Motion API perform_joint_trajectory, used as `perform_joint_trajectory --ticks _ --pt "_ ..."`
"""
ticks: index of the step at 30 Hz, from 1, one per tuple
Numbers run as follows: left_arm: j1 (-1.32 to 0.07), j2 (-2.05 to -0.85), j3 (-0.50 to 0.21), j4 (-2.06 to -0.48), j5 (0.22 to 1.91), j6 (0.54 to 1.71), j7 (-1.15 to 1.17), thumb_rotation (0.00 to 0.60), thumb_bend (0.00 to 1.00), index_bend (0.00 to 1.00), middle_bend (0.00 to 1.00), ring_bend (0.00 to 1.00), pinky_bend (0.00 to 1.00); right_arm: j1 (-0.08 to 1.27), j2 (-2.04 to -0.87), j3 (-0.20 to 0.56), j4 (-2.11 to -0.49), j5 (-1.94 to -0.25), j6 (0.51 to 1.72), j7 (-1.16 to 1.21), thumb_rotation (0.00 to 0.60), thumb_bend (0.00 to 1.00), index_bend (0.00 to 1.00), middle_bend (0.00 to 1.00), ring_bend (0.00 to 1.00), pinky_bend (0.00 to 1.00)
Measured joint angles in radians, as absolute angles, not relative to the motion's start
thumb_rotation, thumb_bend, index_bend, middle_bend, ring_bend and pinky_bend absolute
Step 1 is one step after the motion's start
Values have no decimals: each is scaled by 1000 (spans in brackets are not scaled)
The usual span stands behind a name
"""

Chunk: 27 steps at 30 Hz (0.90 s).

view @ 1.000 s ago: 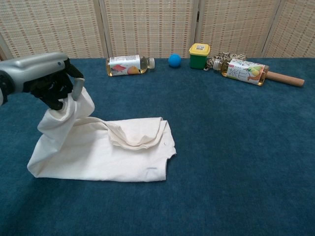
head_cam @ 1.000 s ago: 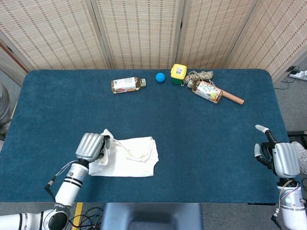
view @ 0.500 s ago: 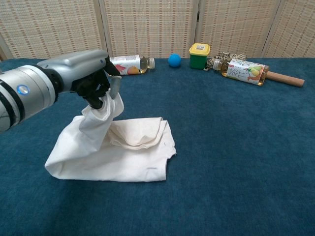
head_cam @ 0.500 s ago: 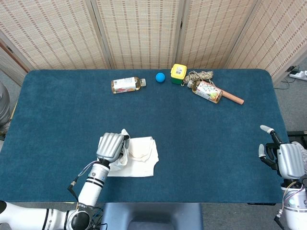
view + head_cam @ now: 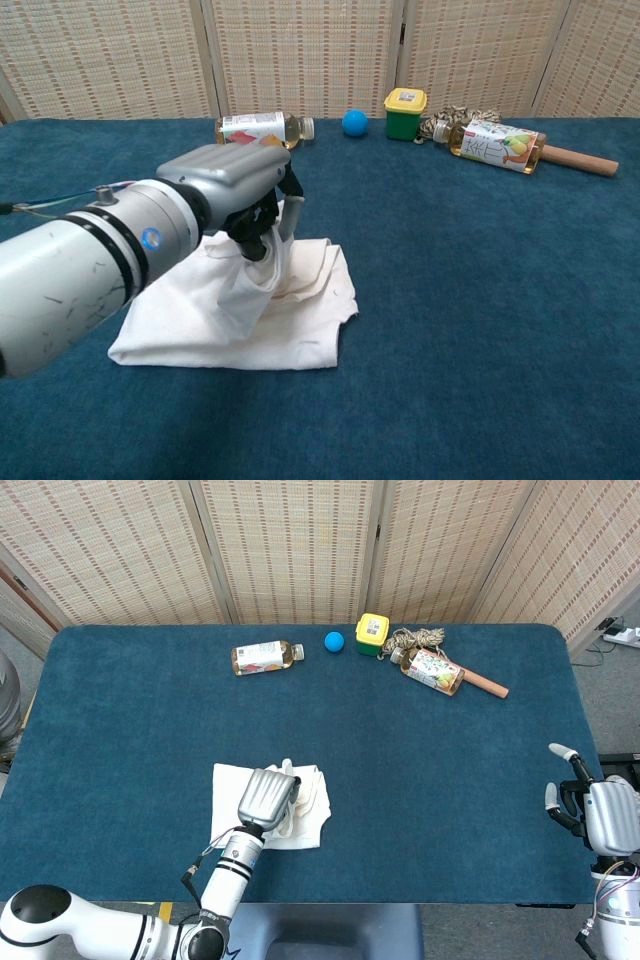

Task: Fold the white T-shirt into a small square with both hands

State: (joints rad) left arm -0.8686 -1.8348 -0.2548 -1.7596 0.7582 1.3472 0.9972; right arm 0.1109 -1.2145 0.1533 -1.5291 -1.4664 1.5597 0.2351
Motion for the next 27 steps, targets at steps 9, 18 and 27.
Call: perform_joint_trajectory --ticks 9,18,27 --pt "-902 -1904 -263 -1701 723 1362 1038 600 315 286 843 790 898 106 -1215 154 -1521 -1465 1559 243 600 534 214 937 951 1000" --pt "-907 -1927 -269 -1687 734 1381 1037 600 168 0 835 788 898 101 -1217 156 -1516 -1465 1561 251 600 534 214 943 961 1000" --pt "-877 -1889 -245 -1735 789 1390 990 600 168 0 834 788 900 99 -1218 159 -1513 -1467 1564 257 600 534 215 943 961 1000"
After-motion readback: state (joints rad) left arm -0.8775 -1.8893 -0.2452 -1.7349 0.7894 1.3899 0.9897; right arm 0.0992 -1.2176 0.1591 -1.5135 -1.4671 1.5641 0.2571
